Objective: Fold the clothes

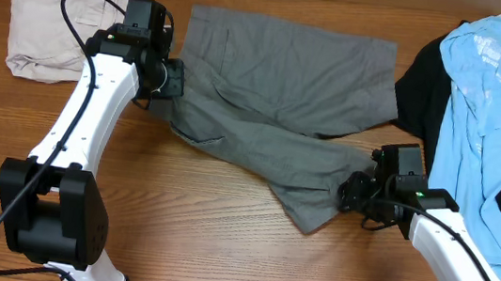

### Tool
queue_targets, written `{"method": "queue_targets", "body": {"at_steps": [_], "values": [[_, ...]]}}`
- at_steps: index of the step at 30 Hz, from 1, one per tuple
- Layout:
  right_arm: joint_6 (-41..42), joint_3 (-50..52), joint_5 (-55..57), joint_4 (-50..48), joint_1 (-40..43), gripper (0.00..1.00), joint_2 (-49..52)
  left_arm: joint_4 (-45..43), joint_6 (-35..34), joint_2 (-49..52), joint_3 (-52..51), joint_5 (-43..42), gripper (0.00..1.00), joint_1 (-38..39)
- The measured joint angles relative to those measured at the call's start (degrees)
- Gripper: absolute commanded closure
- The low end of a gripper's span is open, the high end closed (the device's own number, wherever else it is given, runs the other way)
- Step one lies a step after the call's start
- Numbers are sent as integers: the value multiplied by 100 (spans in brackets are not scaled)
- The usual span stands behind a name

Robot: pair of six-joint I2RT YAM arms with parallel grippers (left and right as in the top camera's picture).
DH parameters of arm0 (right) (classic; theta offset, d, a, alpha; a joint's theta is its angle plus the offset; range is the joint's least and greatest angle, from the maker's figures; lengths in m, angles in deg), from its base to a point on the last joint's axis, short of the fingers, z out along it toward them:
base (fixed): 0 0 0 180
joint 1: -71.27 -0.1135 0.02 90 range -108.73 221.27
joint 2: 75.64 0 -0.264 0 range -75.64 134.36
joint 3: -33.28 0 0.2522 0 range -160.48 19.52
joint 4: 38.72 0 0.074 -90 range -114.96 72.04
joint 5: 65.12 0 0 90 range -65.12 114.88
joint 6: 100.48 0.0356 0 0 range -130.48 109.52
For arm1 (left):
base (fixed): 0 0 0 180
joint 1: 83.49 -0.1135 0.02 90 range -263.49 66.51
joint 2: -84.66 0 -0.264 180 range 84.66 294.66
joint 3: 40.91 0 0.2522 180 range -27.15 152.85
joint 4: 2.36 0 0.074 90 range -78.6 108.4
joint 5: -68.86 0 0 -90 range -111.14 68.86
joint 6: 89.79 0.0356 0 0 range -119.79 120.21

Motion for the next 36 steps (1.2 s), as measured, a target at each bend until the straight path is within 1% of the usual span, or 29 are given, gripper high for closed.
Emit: {"method": "queue_targets", "body": {"at_steps": [7,8,10,11,12,13,18,20,22,26,27,28,29,34,36], "values": [[-4,-378,227,140,0,59,0,55,2,-2,0,4,96,-2],[-4,-398,249,144,0,62,0,55,2,0,0,4,96,-2],[-11,-404,313,164,0,73,0,57,2,0,0,4,96,-2],[-26,-404,328,168,0,82,0,57,2,0,0,4,96,-2],[-26,-404,328,175,0,87,0,57,2,0,0,4,96,-2],[-13,-404,345,170,0,96,0,57,2,0,0,4,96,-2],[-4,-439,321,243,4,96,-2,153,24,2,46,20,96,-2],[22,-621,269,531,17,96,-44,442,42,24,245,55,96,-4],[44,-918,219,841,59,96,-144,859,103,72,664,92,96,-4],[11,-2037,179,1744,280,96,-531,1598,245,79,1694,181,96,-26],[-59,-2514,170,2166,356,96,-638,1860,295,79,2052,236,96,-37],[-92,-2741,173,2295,396,96,-682,1980,317,79,2249,260,96,-42],[-208,-3176,170,2653,455,96,-776,2188,352,79,2542,297,96,-42],[-586,-4524,153,3733,542,96,-870,2802,476,76,3421,354,96,-42],[-708,-4948,151,3974,542,96,-872,3003,496,76,3696,369,96,-39]]}}
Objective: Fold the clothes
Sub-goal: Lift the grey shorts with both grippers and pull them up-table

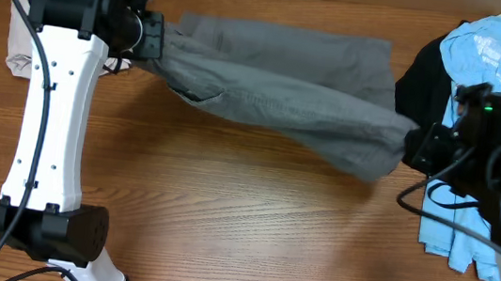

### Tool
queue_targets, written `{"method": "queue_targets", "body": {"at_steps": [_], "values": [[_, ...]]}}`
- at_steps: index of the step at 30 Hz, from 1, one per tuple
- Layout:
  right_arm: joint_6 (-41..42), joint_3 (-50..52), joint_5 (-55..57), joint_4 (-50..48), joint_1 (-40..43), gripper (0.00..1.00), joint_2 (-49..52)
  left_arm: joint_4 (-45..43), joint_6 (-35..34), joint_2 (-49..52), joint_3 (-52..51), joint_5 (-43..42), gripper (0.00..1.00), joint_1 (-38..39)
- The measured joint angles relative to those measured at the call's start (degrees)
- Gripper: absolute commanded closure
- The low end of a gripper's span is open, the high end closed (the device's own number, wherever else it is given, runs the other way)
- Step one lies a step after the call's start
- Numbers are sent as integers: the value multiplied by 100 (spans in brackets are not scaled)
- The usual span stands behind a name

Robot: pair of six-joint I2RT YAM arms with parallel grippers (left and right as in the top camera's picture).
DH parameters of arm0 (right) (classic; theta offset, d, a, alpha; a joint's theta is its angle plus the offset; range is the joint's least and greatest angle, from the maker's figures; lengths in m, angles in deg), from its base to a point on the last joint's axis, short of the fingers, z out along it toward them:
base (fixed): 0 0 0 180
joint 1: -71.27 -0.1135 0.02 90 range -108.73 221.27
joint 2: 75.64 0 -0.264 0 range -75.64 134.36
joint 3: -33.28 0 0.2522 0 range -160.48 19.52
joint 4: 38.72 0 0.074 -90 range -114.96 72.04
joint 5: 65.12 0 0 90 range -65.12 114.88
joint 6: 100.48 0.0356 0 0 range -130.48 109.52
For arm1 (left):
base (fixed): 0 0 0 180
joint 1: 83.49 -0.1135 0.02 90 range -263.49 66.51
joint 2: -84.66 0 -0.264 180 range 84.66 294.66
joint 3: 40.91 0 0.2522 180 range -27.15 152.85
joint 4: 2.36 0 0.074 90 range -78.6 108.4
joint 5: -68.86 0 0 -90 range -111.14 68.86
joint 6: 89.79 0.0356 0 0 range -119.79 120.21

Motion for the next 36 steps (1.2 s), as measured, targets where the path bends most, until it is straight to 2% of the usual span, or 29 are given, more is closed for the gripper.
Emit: {"method": "queue_targets", "body": {"at_steps": [7,13,19,25,36], "values": [[-245,-1163,-26,870,0,96,-15,793,306,-4,675,4,96,0],[-271,-1211,-72,1425,0,96,-52,1235,411,-70,721,2,96,0],[-302,-1211,-76,1517,-2,96,-83,1342,409,-393,723,24,96,-2],[-415,-1209,59,839,0,96,367,1034,409,-422,702,66,96,-2],[-669,-1180,131,-848,22,96,2839,-756,387,289,-387,166,96,-2]]}}
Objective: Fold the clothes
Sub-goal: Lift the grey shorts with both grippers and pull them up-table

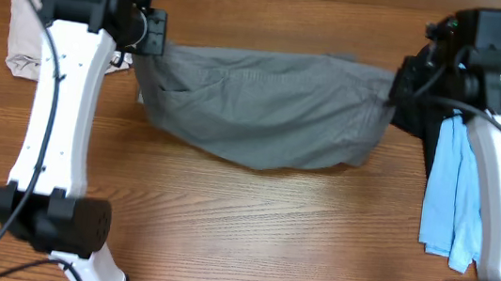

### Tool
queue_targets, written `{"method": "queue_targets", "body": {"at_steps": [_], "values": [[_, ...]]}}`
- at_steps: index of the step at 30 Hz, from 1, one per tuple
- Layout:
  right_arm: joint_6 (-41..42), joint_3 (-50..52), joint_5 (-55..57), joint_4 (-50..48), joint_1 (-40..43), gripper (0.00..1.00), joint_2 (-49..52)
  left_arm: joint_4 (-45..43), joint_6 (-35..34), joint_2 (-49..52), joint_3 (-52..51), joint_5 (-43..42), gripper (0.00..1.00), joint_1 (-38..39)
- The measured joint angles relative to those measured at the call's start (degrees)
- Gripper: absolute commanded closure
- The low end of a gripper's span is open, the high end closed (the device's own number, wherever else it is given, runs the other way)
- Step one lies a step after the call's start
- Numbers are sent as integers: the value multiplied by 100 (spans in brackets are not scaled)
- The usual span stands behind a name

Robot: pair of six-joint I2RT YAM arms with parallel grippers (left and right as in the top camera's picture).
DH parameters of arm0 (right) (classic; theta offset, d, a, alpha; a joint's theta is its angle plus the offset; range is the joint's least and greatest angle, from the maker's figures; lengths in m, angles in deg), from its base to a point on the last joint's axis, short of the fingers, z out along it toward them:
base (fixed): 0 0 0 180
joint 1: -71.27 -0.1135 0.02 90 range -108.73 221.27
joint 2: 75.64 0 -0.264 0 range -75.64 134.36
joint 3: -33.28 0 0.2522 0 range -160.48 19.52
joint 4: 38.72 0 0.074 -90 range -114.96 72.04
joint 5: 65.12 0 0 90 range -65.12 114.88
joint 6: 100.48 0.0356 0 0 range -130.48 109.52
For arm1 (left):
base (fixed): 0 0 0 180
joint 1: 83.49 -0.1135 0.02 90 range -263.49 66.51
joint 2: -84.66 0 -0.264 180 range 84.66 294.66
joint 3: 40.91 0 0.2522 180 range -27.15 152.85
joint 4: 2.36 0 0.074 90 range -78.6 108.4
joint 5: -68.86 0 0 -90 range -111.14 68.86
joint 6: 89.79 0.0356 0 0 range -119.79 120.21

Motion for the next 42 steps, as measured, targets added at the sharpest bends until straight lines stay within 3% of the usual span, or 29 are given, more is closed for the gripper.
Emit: {"method": "queue_targets", "body": {"at_steps": [13,23,28,34,36,42], "values": [[-131,13,2,-2164,2,96,1714,-1578,-304,1578,-107,286,96,0],[-129,2,-133,-1906,2,96,1902,-691,-739,1858,-111,208,96,-227],[-199,-278,-175,-1075,2,96,1567,-319,-754,1300,-118,11,96,-295],[-293,-1207,-120,9,2,96,459,-221,-754,-321,-118,-85,96,-293],[-304,-1279,-118,192,2,96,240,-201,-734,-669,-118,-85,91,-293],[-326,-1329,-59,695,4,96,-269,13,-682,-1508,-118,-87,95,-293]]}}
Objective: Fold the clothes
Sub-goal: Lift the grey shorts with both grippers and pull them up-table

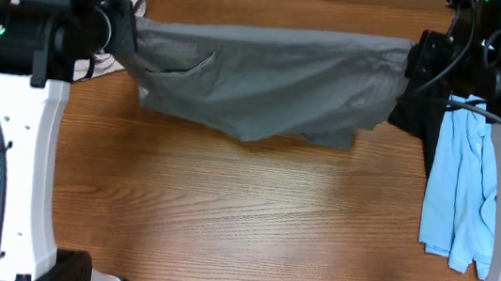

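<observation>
Grey shorts hang stretched wide between my two grippers, lifted above the wooden table. My left gripper is shut on the garment's left end and my right gripper is shut on its right end. The cloth sags in the middle, its lower edge drooping toward the table. Both arms are raised high, close to the overhead camera.
A beige folded garment peeks out behind the left arm at the back left. A light blue shirt and a black garment lie at the right side, partly under the right arm.
Both arms have risen closer to the camera and the shorts are now higher and pulled wider, with the top edge nearly straight.
The shorts lay crumpled on the table with each gripper at one end. Then both ends were off the table, the right end moved toward the right. Then the shorts hung between the grippers, and now they are higher and stretched taut.
</observation>
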### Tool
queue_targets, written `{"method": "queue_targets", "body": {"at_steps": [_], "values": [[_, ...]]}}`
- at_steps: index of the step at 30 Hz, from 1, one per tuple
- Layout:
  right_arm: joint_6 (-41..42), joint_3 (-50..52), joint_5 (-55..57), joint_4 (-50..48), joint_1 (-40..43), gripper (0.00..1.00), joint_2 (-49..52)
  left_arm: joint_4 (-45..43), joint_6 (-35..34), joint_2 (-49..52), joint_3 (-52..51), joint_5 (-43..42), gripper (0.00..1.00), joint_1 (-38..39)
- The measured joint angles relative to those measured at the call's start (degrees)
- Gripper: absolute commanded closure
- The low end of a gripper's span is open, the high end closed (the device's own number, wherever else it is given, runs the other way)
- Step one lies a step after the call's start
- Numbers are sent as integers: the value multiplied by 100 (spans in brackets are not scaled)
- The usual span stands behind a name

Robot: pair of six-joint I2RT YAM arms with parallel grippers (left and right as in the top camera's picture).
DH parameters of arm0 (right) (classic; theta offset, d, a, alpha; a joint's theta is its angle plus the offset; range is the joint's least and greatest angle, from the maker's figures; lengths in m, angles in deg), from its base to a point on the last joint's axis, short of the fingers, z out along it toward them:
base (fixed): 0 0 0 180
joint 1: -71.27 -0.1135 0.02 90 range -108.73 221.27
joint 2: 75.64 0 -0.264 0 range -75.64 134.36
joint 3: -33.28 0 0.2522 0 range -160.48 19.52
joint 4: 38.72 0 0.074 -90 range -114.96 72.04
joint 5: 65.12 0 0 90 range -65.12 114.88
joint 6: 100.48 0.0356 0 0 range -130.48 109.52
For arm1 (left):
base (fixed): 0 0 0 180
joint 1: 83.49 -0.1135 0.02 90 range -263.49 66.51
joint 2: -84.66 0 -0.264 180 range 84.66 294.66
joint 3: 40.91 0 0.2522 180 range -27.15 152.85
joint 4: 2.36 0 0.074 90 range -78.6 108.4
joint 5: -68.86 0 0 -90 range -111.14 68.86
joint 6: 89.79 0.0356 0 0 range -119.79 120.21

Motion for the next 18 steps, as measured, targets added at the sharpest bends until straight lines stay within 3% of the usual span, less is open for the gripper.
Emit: {"method": "queue_targets", "body": {"at_steps": [8,11,13,18], "values": [[-96,-2,-4,728,-2,96,-87,1176,125,-267,0,-22,96,0],[-105,-2,-4,675,-2,96,-87,1241,125,-267,0,-26,96,0],[-105,-2,0,256,-2,96,-87,767,127,-267,-4,-33,96,0],[-245,4,271,-1720,-4,96,-87,-1788,131,-203,-46,-63,96,4]]}}
